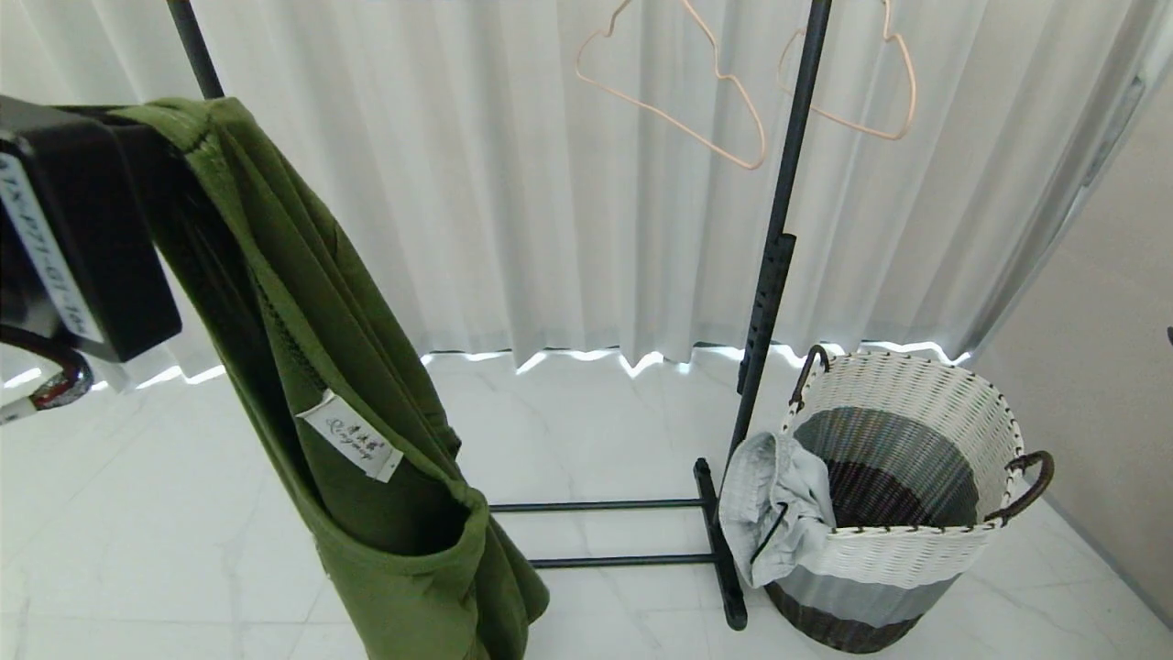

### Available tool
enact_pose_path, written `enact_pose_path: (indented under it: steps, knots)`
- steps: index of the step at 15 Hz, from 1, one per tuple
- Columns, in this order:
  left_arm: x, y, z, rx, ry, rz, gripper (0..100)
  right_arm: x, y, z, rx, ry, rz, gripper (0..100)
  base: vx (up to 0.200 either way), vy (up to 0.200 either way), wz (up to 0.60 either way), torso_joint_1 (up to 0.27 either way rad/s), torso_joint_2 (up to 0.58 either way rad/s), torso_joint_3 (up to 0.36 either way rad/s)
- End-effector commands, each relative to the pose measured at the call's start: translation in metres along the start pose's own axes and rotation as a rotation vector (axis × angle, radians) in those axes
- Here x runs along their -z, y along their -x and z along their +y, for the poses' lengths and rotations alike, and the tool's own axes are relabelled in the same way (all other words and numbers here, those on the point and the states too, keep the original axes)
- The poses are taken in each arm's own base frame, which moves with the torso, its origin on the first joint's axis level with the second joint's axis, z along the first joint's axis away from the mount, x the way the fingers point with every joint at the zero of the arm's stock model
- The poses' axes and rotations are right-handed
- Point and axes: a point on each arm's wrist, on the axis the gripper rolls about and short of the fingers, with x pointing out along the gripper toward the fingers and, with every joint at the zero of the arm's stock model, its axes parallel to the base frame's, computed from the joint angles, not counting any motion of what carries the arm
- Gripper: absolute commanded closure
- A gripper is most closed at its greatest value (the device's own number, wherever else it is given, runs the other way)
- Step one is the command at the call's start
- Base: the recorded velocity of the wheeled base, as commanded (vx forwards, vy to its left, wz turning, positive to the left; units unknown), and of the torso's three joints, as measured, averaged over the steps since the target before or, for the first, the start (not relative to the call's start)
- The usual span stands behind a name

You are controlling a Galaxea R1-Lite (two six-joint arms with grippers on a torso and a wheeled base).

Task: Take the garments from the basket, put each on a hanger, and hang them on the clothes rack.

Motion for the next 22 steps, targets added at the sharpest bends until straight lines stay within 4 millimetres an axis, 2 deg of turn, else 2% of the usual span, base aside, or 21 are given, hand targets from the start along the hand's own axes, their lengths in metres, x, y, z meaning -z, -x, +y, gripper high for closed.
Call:
enact_pose_path:
  steps: [1,5,9,13,22]
  knots:
    - [0.001,-0.001,-0.001,0.001,-0.006,0.004,100,0.001,-0.001,-0.001,0.007,-0.016,0.008,0,0.000,0.000,0.00,0.000,0.00,0.000]
    - [0.019,0.000,0.002,-0.024,-0.103,0.042,100,0.000,0.001,-0.002,0.013,-0.107,0.003,0,0.000,0.000,0.00,0.000,0.00,0.000]
    - [0.020,0.005,0.010,-0.037,-0.128,0.034,100,0.000,0.001,-0.002,0.014,-0.208,0.004,0,0.000,0.000,0.00,0.001,-0.01,-0.007]
    - [0.019,0.006,0.012,-0.039,-0.142,0.032,100,0.002,0.000,-0.002,0.028,-0.243,0.015,0,0.000,0.000,0.00,0.052,-0.22,-0.282]
    - [0.023,0.018,0.029,-0.059,-0.187,0.012,100,0.005,0.001,-0.003,0.043,-0.247,0.029,0,0.000,0.000,0.00,0.137,-0.50,-0.318]
